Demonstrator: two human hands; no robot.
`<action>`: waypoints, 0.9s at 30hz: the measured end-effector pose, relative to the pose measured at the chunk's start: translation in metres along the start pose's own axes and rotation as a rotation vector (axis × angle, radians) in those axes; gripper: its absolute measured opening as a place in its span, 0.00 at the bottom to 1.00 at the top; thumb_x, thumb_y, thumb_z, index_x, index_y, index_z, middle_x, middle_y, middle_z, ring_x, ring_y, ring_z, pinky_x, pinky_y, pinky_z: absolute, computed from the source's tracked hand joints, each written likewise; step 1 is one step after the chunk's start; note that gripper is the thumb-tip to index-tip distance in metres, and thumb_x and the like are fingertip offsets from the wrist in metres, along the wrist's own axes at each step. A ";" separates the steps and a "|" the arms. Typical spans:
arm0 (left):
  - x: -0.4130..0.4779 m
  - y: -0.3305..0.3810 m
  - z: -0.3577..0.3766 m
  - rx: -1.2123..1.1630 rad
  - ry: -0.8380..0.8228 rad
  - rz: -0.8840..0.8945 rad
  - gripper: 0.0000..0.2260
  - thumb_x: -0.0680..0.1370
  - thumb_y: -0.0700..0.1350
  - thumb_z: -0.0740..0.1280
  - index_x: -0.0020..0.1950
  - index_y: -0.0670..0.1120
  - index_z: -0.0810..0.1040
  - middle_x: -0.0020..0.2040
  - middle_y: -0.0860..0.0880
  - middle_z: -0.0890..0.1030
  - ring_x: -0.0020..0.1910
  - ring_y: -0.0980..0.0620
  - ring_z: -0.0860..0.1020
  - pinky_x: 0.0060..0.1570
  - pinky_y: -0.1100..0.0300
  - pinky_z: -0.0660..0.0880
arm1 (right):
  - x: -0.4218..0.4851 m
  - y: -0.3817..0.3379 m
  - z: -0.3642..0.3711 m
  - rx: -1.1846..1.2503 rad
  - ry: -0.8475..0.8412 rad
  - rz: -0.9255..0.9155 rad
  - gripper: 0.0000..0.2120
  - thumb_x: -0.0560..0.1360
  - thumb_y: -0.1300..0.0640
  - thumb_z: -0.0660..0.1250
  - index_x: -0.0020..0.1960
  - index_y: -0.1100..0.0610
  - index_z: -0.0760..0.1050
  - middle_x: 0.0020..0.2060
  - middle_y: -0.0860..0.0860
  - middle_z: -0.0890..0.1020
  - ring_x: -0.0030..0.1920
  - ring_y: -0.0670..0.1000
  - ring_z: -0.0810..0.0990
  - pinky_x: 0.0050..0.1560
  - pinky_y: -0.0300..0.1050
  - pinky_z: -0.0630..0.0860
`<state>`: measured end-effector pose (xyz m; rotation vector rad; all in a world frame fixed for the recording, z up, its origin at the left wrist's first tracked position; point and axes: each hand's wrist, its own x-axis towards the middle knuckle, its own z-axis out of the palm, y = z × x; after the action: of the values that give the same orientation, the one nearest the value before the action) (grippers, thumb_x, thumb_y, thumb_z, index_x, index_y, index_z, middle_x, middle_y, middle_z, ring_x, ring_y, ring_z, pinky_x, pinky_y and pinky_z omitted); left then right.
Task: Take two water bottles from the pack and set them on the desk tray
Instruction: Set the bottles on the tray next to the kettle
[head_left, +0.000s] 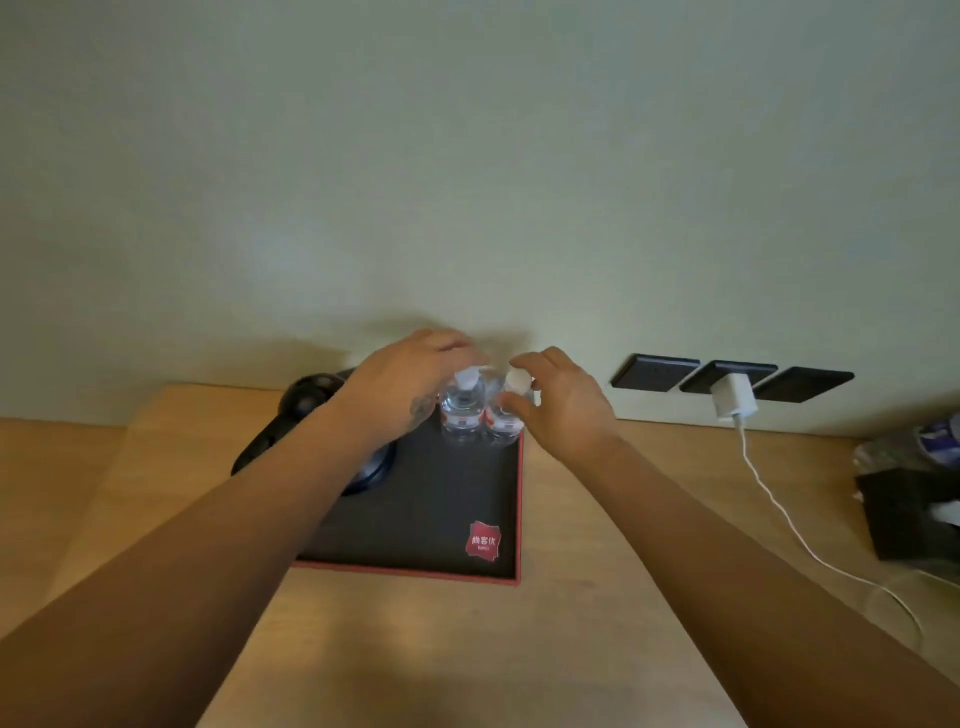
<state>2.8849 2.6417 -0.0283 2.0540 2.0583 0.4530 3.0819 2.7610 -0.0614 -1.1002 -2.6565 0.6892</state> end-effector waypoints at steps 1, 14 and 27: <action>0.001 0.003 -0.002 -0.013 -0.036 0.022 0.25 0.81 0.32 0.67 0.75 0.53 0.79 0.73 0.49 0.79 0.69 0.45 0.78 0.62 0.46 0.79 | 0.002 -0.003 0.000 -0.026 -0.005 0.005 0.20 0.80 0.50 0.74 0.69 0.55 0.80 0.62 0.56 0.81 0.55 0.61 0.85 0.55 0.53 0.82; 0.008 0.004 0.005 0.038 -0.087 -0.191 0.13 0.84 0.43 0.66 0.67 0.48 0.82 0.60 0.45 0.81 0.55 0.40 0.82 0.54 0.46 0.80 | 0.016 -0.006 0.004 -0.084 -0.008 0.098 0.19 0.78 0.51 0.75 0.67 0.56 0.83 0.60 0.58 0.84 0.59 0.62 0.83 0.58 0.51 0.77; 0.029 0.007 0.020 -0.136 -0.029 -0.460 0.17 0.76 0.57 0.76 0.59 0.49 0.84 0.53 0.47 0.86 0.51 0.43 0.82 0.52 0.49 0.82 | 0.015 -0.005 0.007 -0.073 0.018 0.097 0.18 0.78 0.53 0.76 0.66 0.59 0.84 0.59 0.58 0.84 0.58 0.62 0.83 0.57 0.50 0.76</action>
<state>2.8983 2.6717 -0.0425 1.4392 2.3142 0.4583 3.0660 2.7656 -0.0648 -1.2558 -2.6470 0.6008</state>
